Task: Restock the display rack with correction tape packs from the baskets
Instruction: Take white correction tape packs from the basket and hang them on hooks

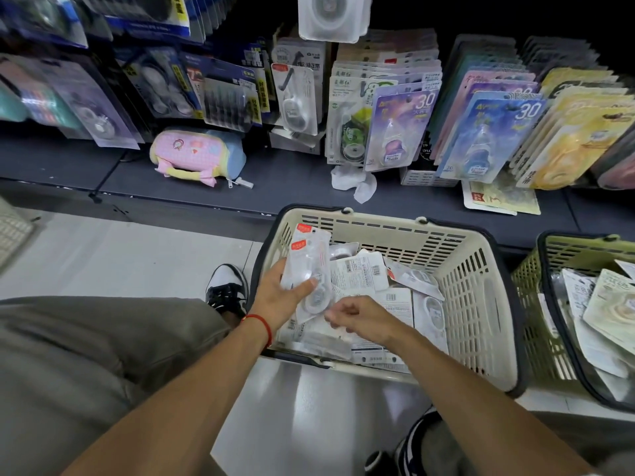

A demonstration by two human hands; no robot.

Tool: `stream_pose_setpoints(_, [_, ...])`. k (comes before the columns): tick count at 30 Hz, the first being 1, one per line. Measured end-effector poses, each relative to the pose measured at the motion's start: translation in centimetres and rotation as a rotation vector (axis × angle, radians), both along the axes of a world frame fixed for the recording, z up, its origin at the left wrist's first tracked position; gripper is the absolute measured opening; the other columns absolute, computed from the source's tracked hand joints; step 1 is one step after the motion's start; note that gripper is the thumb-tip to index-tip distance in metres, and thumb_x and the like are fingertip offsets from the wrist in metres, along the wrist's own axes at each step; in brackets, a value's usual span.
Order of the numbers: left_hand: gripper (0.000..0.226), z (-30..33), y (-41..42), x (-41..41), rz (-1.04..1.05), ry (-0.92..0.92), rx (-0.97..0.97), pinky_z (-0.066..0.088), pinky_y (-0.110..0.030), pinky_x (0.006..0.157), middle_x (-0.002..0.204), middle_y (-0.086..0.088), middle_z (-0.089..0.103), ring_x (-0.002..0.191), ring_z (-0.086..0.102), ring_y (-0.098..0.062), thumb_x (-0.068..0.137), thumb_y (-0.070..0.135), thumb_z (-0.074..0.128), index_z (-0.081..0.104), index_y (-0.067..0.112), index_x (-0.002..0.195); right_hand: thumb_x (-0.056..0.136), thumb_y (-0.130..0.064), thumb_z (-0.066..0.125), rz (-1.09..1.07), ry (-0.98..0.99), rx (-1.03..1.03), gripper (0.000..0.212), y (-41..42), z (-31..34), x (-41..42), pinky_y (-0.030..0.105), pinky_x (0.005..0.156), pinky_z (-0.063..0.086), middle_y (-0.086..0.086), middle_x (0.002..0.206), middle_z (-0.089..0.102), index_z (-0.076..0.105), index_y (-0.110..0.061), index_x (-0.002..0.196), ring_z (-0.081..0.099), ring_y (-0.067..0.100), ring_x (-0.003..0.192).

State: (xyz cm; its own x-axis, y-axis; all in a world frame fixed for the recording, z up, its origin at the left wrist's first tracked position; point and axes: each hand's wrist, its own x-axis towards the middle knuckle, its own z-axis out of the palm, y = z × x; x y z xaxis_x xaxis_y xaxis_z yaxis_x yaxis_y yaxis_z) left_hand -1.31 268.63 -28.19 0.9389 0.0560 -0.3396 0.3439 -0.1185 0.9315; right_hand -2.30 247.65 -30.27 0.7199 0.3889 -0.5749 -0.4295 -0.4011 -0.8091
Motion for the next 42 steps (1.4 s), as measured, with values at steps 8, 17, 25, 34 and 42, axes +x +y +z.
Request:
stream_pose_setpoints(8, [0.040, 0.0, 0.4, 0.3, 0.062, 0.027, -0.018, 0.061, -0.048, 0.095, 0.112, 0.013, 0.077, 0.108, 0.073, -0.015, 0.086, 0.023, 0.086, 0.068, 0.045, 0.114, 0.087, 0.020, 0.047, 0.457, 0.268, -0.031, 0.082, -2.9, 1.1, -0.2, 0.032, 0.121, 0.037, -0.012, 0.159, 0.047, 0.054, -0.032, 0.150, 0.040, 0.004, 0.148])
stream_pose_setpoints(17, [0.049, 0.4, 0.7, 0.4, 0.103, 0.034, -0.146, 0.062, -0.049, 0.091, 0.125, 0.002, 0.075, 0.116, 0.071, -0.025, 0.092, 0.014, 0.080, 0.062, 0.032, 0.135, 0.099, -0.027, 0.070, -0.040, -0.061, -0.030, 0.013, -4.0, -0.1, 0.5, 0.035, 0.095, 0.055, -0.006, 0.106, 0.077, 0.077, -0.020, 0.106, 0.073, 0.006, 0.102])
stream_pose_setpoints(25, [0.044, 1.0, -0.4, -0.4, 0.005, 0.237, -0.283, 0.065, -0.051, 0.076, 0.122, 0.006, 0.075, 0.103, 0.076, -0.021, 0.096, 0.020, 0.076, 0.060, 0.039, 0.132, 0.106, -0.016, 0.060, -0.409, -0.021, 0.247, 0.019, -3.8, 1.9, 3.2, 0.038, 0.082, 0.063, 0.005, 0.111, 0.080, 0.073, -0.011, 0.118, 0.076, 0.022, 0.101])
stream_pose_setpoints(34, [0.060, 2.3, -0.1, 0.3, 0.065, 0.165, -0.250, 0.065, -0.046, 0.072, 0.119, -0.002, 0.078, 0.107, 0.076, -0.029, 0.080, 0.003, 0.088, 0.063, 0.028, 0.128, 0.104, -0.028, 0.064, -0.307, -0.168, -0.023, 0.022, -0.3, -0.1, 2.5, 0.036, 0.069, 0.059, 0.005, 0.086, 0.074, 0.074, -0.010, 0.098, 0.067, 0.020, 0.073])
stream_pose_setpoints(42, [0.067, 4.1, 1.5, 1.4, 0.155, 0.087, -0.272, 0.064, -0.040, 0.070, 0.120, 0.004, 0.077, 0.103, 0.078, -0.022, 0.078, 0.010, 0.091, 0.060, 0.028, 0.134, 0.095, -0.043, 0.074, 0.378, 0.070, -0.209, 0.039, 0.8, -2.6, -1.0, 0.026, 0.105, 0.046, -0.010, 0.127, 0.071, 0.071, -0.029, 0.132, 0.062, 0.009, 0.119])
